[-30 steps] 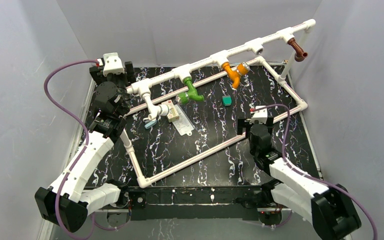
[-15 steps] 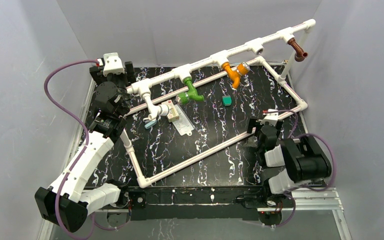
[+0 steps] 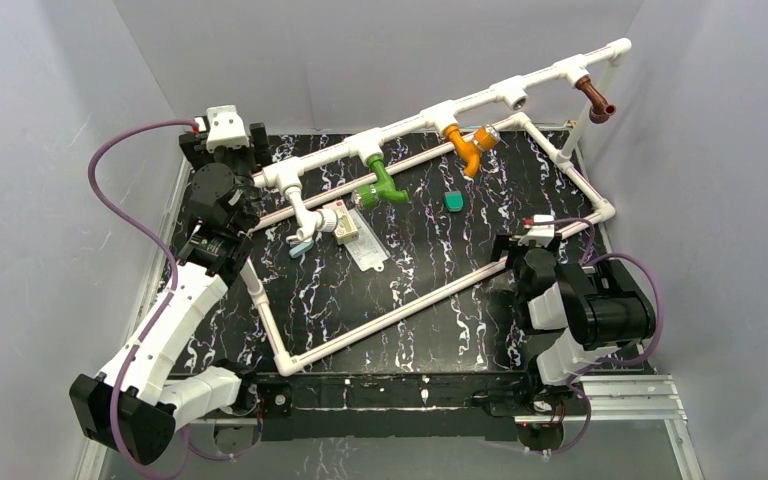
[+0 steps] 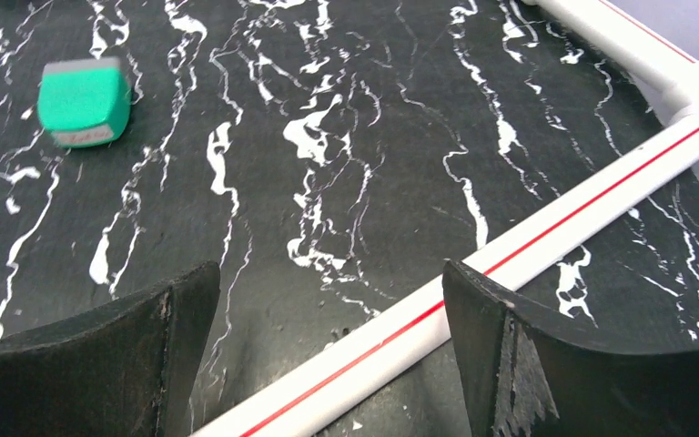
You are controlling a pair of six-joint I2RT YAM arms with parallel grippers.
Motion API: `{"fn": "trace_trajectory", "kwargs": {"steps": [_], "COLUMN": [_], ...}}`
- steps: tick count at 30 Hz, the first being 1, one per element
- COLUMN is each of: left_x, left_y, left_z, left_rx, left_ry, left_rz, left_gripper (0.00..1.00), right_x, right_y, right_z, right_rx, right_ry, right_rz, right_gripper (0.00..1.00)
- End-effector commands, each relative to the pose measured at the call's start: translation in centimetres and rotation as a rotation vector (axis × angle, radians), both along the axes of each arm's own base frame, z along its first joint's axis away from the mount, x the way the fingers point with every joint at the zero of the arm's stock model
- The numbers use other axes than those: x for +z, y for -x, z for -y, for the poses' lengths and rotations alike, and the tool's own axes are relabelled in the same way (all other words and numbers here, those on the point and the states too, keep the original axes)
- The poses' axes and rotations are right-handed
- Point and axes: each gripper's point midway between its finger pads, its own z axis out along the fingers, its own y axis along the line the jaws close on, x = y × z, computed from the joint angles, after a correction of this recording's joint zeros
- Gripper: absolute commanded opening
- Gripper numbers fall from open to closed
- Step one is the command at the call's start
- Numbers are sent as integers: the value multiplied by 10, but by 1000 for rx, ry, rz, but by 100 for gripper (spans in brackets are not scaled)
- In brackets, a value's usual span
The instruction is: Install the water faucets
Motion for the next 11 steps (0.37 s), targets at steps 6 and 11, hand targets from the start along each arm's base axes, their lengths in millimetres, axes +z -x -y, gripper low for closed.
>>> {"fn": "trace_trajectory", "kwargs": {"steps": [6,11], "left_x": [-204,-195], "left_y": [24,25], "left_z": [40,40], "left_rx": [-195,-197], "left_ry": [-225,-213], "left_rz": [-658,-635], "left_gripper": [76,76], "right_x": [10,8], "right_y": [-13,-15], "right_z": [15,14], "right_rx": [-103,-91], "right_ry": [-37,-46], "right_rz": [28,12], "right_gripper": [98,99]}}
